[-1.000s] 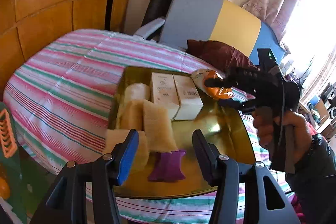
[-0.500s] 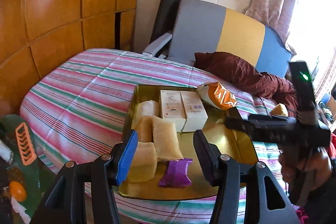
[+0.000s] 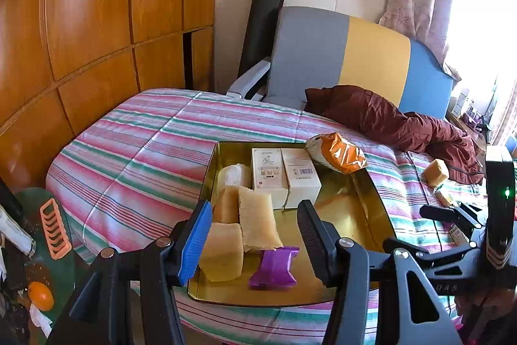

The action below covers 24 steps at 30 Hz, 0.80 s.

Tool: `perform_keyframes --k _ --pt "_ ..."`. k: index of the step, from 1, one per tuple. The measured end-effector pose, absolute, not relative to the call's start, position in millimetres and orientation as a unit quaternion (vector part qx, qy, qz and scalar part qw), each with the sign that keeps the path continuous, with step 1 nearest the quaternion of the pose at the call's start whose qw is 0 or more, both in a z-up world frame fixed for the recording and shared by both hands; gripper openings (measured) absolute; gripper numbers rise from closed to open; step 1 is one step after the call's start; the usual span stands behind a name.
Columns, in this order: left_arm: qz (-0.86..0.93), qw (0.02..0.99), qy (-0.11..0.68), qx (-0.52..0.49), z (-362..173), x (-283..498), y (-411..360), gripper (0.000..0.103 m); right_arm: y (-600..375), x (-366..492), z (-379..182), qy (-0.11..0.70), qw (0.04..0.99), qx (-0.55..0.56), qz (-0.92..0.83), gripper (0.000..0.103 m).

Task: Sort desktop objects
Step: 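Move both tools back to the pile of items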

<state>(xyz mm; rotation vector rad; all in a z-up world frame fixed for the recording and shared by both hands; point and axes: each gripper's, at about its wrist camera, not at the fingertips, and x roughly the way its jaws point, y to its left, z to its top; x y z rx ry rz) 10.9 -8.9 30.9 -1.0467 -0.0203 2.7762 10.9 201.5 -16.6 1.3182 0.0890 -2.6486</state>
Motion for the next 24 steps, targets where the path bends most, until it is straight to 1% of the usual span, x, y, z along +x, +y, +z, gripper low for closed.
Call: perform_keyframes --k 4,7,12,13,14,24 --pt "0.933 0.085 0.003 -0.349 32.4 12.9 -1.9 0.056 210.7 21.0 -14.8 0.040 0.078 0.442 -0.893 0.092" --pt "0.933 0.091 0.012 -0.348 30.8 14.3 4.7 0.056 218.9 26.9 -12.9 0.044 0.066 0.442 -0.894 0.094" --pt "0.934 0.106 0.041 -0.338 32.2 21.4 21.1 0.056 233.0 33.4 -9.8 0.050 0.047 0.442 -0.895 0.095" --pt "0.934 0.107 0.044 -0.337 33.1 22.6 22.8 0.056 235.9 34.1 -9.1 0.051 0.042 0.442 -0.895 0.095" --pt "0.934 0.111 0.047 -0.336 34.3 23.7 26.3 0.059 239.6 35.2 -8.1 0.052 0.038 0.442 -0.895 0.096" --pt "0.928 0.151 0.075 -0.332 36.4 28.1 57.1 0.061 291.4 44.3 5.0 0.059 -0.021 0.443 -0.894 0.096"
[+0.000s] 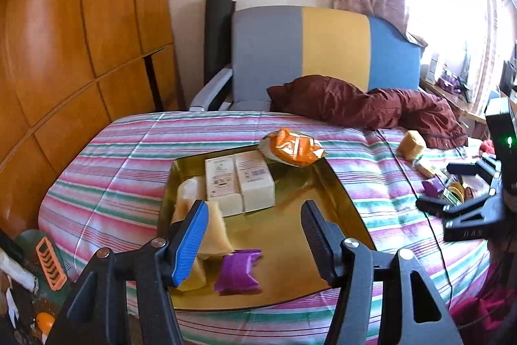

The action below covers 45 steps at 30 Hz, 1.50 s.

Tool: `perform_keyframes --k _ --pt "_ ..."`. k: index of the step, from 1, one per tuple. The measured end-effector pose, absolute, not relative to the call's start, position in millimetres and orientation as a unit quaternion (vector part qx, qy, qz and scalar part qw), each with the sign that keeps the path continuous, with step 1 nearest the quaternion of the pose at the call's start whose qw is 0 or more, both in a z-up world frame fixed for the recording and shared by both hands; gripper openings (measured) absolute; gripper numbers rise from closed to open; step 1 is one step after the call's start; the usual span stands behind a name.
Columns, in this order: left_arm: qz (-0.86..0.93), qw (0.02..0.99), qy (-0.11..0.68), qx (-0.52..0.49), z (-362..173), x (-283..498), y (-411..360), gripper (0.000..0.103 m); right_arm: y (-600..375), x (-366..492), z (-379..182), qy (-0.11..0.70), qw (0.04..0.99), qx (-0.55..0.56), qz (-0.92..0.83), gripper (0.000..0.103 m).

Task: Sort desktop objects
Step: 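Move both tools back to the pile of items, then grasp the white foam block with the right tool while the left tool grasps the green tea box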

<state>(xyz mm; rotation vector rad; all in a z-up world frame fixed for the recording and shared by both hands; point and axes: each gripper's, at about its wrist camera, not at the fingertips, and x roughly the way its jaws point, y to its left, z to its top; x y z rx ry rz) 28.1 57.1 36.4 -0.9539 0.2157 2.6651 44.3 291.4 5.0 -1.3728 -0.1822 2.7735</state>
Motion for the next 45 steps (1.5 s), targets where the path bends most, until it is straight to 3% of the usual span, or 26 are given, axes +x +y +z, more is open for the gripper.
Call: perform_keyframes --k 19,22,29,35,39,45 --pt "0.898 0.230 0.144 -0.345 20.8 39.9 136.2 0.062 434.8 67.0 24.6 0.013 0.152 -0.434 0.888 0.096" --pt "0.892 0.243 0.145 -0.354 17.3 38.2 146.0 0.068 460.3 68.7 22.5 0.031 0.175 -0.431 0.884 0.096" --pt "0.867 0.276 0.148 -0.388 -0.4 32.0 173.0 0.069 537.4 80.6 7.1 0.119 0.246 -0.414 0.869 0.096" --pt "0.847 0.299 0.157 -0.410 -12.9 28.1 197.9 0.069 600.8 116.3 -18.6 0.263 0.302 -0.391 0.828 0.094" --pt "0.831 0.316 0.157 -0.430 -23.3 23.9 219.6 0.069 614.2 129.0 -19.2 0.302 0.306 -0.377 0.821 0.094" --pt "0.809 0.348 0.177 -0.440 -36.1 30.4 251.5 0.069 611.6 116.8 -28.5 0.288 0.278 -0.405 0.822 0.094"
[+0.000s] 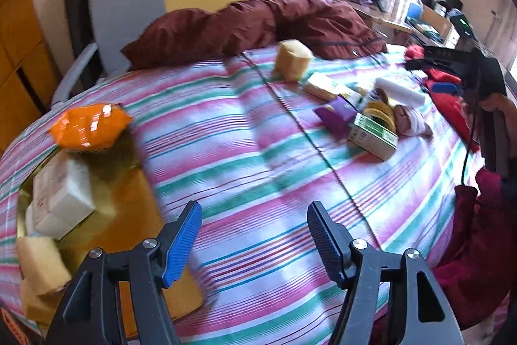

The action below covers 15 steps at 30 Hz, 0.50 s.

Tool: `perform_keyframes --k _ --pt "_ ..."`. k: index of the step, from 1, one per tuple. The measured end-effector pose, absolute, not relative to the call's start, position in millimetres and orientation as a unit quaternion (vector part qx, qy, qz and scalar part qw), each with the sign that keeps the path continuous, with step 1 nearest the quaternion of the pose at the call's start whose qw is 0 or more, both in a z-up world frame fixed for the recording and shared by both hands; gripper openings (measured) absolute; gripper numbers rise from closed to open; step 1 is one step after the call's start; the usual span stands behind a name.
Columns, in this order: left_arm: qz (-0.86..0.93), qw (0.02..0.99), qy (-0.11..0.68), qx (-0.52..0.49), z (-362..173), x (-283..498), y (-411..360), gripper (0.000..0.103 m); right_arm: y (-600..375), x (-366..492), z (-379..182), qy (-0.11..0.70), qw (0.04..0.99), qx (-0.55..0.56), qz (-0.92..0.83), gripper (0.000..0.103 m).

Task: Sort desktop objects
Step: 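Grasp the white foam block with the right tool while the left tool grasps the green tea box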

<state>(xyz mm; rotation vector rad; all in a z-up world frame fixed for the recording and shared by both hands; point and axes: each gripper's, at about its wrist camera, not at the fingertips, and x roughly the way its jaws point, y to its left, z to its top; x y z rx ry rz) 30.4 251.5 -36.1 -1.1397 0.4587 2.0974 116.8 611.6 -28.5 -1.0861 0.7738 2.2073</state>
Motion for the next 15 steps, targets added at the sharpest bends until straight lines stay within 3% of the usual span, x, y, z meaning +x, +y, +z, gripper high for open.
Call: perform_keyframes --k 4,15 --pt "0.788 0.376 0.174 -0.456 -45.5 33.6 269.6 0.069 607.2 100.9 -42.8 0.253 0.263 -0.442 0.820 0.103" --pt "0.764 0.402 0.169 -0.476 -60.3 40.9 279.5 0.069 614.3 85.7 -66.0 0.250 0.237 -0.480 0.807 0.103"
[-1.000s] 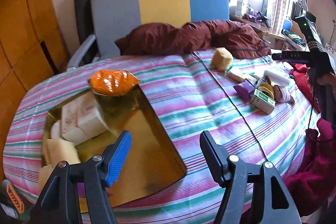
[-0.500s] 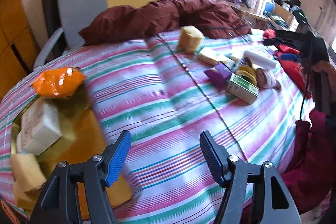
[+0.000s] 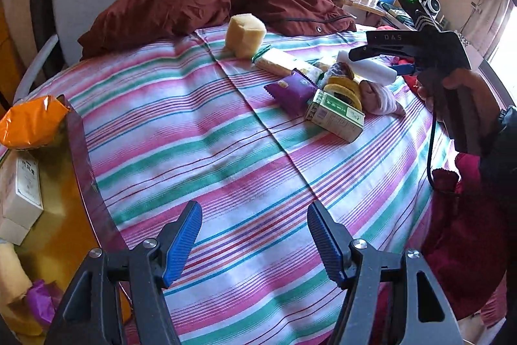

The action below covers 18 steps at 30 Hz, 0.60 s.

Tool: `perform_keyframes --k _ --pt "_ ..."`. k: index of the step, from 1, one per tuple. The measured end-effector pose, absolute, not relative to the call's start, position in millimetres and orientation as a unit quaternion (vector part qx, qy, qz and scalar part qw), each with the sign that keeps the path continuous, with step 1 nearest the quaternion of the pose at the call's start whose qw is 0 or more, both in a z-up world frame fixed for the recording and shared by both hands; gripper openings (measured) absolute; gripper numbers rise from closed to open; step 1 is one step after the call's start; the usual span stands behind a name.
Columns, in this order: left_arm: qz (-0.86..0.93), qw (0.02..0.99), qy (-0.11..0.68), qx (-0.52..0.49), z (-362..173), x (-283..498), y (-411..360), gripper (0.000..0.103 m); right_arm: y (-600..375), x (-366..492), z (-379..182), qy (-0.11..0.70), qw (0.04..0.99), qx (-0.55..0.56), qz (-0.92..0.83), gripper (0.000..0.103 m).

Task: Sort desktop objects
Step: 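Grasp the white foam block with the right tool while the left tool grasps the green tea box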

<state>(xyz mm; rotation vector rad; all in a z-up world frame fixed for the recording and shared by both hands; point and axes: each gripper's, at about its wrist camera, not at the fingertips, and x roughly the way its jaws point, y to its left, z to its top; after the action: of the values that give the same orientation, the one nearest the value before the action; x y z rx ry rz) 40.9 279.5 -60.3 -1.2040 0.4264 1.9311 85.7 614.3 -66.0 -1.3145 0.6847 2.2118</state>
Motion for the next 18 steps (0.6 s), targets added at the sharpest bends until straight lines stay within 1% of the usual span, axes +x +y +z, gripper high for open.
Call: perform_keyframes --k 1,3,5,11,14,18 --pt "0.764 0.401 0.167 -0.478 -60.7 39.8 278.6 0.069 614.2 84.5 -67.0 0.251 0.235 -0.483 0.805 0.102" --pt "0.763 0.399 0.164 -0.480 -61.0 38.2 277.2 0.069 612.6 82.9 -70.5 0.257 0.221 -0.491 0.802 0.092" --pt "0.763 0.399 0.165 -0.480 -61.0 36.9 277.8 0.069 608.1 81.1 -69.7 0.246 0.222 -0.494 0.804 0.079" --pt "0.755 0.407 0.148 -0.492 -56.1 27.7 292.0 0.069 599.3 79.7 -62.0 0.230 0.209 -0.490 0.815 0.072" --pt "0.738 0.419 0.122 -0.515 -56.1 21.7 307.8 0.068 600.0 84.9 -52.2 0.241 0.209 -0.468 0.824 0.072" --pt "0.723 0.424 0.108 -0.535 -61.1 21.3 341.1 0.067 602.7 94.4 -37.6 0.254 0.219 -0.438 0.834 0.072"
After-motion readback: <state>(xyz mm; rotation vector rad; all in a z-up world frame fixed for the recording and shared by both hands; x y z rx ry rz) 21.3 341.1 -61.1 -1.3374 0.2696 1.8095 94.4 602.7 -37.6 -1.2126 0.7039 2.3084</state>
